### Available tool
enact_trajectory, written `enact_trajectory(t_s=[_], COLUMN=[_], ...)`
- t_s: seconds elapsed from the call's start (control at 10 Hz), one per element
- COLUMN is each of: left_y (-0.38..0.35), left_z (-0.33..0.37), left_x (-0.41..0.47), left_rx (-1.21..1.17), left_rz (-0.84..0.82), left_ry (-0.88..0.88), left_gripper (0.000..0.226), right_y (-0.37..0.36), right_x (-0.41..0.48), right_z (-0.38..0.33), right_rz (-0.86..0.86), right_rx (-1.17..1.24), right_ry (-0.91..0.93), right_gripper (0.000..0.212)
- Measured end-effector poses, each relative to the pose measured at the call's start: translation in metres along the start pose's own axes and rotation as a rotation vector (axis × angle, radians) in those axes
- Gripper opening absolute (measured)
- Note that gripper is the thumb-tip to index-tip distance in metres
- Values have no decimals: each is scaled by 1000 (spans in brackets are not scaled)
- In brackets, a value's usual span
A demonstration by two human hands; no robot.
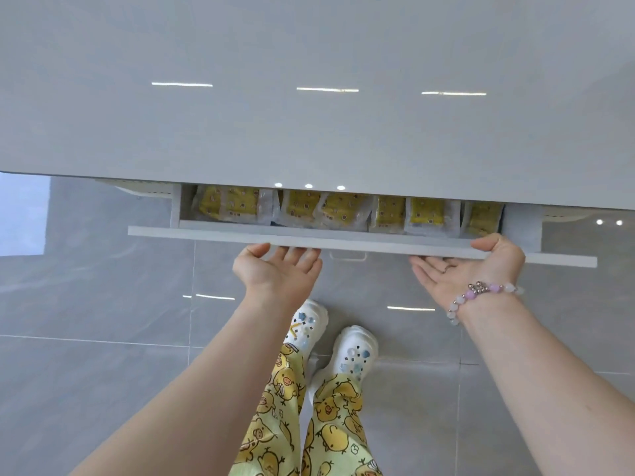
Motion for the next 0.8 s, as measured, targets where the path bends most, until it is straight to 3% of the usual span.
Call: enact_trajectory(t_s=[0.1,0.3,0.4,0.6,0.7,0.8], left_y=[-19,-56,-69,-72,-67,-59], left_z=[6,16,19,20,22,22], left_x=[4,19,23,34,40,26], left_rx=[76,311,323,333,495,891], left_rz=[-43,-185,-255,-190,-154,-146], left_ry=[-4,42,28,-5,-34,44], left_gripper=[55,19,28,28,32,33], right_y=[-14,-40,-50,-57,-57,-57], right_x=[4,10,13,22,28,16], right_z=[-8,-27,-34,-40,-38,-22], right_rz=[-34,-87,-103,-37,-34,33], right_rx=[17,84,151,143,2,-468], right_ry=[41,96,113,164,129,3], right_gripper=[71,90,84,63,51,40])
Point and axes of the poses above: each hand's wrist, its own x-axis towards the middle knuckle, its own y-axis out of the back of the hand, z = x × y, the point moved 7 cm from there along x, towards the middle knuckle, and after that the axes turned 5 degrees about -x, right-handed, at the moved point
